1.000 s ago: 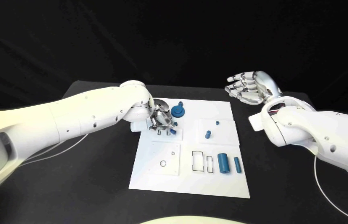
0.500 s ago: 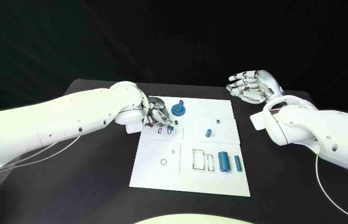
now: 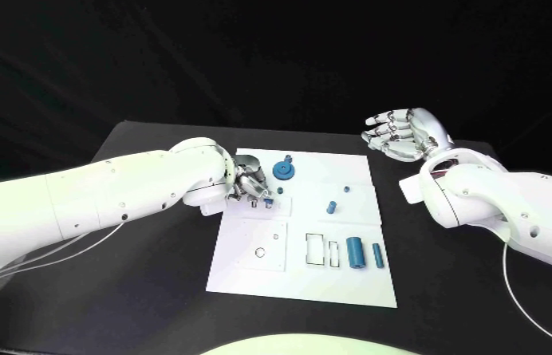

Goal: Assemble the parts on the task board

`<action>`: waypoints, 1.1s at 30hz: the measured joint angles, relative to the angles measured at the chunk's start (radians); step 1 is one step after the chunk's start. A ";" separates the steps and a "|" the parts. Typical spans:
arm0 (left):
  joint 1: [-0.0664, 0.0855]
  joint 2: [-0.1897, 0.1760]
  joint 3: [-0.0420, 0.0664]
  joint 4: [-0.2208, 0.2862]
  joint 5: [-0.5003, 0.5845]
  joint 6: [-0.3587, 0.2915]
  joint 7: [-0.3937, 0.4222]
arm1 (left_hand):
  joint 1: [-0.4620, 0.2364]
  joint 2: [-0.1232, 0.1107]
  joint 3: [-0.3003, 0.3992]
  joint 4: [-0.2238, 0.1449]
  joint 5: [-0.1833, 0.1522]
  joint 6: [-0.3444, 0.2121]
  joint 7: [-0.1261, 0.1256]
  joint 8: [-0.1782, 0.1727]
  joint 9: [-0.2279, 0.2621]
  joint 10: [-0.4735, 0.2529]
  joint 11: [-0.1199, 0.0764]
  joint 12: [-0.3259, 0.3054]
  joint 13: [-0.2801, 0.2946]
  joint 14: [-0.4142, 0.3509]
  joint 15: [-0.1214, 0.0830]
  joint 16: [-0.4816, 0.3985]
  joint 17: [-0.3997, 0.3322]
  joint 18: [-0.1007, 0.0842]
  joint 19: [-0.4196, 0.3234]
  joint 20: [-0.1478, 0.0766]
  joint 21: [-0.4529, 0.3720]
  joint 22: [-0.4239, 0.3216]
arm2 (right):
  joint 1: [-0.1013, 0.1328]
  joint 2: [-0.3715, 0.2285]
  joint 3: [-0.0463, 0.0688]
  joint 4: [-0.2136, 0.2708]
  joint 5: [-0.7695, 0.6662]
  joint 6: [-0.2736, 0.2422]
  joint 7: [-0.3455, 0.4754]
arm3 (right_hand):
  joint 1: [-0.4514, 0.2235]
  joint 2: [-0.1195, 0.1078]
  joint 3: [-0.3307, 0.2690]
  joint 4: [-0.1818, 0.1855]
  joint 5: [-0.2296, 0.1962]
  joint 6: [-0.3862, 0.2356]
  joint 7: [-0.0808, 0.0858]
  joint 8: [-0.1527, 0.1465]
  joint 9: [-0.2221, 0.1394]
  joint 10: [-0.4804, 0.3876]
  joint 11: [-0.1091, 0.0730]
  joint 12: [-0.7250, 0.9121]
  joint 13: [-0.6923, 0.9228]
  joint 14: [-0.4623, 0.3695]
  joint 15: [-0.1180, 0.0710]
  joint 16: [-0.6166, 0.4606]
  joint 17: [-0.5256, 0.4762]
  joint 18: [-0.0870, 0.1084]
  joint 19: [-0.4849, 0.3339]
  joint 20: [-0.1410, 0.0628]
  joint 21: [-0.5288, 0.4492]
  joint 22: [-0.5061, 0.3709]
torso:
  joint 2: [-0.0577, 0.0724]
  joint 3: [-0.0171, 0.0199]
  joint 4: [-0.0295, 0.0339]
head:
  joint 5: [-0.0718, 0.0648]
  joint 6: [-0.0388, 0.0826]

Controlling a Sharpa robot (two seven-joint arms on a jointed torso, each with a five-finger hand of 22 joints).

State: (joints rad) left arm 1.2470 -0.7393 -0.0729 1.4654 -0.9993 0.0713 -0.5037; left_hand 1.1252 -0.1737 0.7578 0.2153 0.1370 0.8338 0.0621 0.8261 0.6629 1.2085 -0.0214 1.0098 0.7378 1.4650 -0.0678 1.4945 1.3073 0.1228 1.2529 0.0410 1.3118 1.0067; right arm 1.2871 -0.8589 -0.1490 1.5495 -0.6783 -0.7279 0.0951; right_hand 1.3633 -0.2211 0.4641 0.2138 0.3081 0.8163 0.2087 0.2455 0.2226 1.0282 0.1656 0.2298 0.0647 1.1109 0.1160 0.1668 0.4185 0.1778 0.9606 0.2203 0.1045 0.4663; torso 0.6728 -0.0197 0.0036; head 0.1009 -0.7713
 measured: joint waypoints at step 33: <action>-0.031 0.010 0.002 -0.001 -0.102 -0.016 0.002 | -0.025 -0.025 0.000 0.000 0.083 0.028 -0.010 -0.006 -0.005 0.027 -0.002 0.000 0.010 0.000 -0.007 0.009 0.000 0.000 0.021 -0.007 0.025 0.038 | -0.002 -0.001 0.000 -0.002 0.000 0.012 -0.002 | -0.011 0.000 0.000 0.000 0.004 0.000 0.000 0.000 0.000 0.000 0.000 0.000 0.000 0.000 0.000 -0.004 -0.003 0.000 0.000 0.000 -0.007 -0.006 | 0.000 0.0005 -0.0016 | 0.001 -0.007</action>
State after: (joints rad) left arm 1.2163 -0.7296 -0.0712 1.4647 -1.1017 0.0555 -0.5015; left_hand 1.1004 -0.1988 0.7578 0.2151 0.2196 0.8623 0.0519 0.8205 0.6579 1.2352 -0.0232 1.0098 0.7473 1.4651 -0.0750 1.5031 1.3073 0.1230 1.2742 0.0338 1.3364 1.0451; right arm 1.2854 -0.8602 -0.1495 1.5472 -0.6782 -0.7156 0.0935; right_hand 1.3525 -0.2209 0.4640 0.2138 0.3119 0.8163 0.2087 0.2455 0.2227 1.0283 0.1655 0.2299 0.0647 1.1109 0.1160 0.1628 0.4154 0.1778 0.9606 0.2203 0.0972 0.4603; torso 0.6724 -0.0192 0.0020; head 0.1018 -0.7787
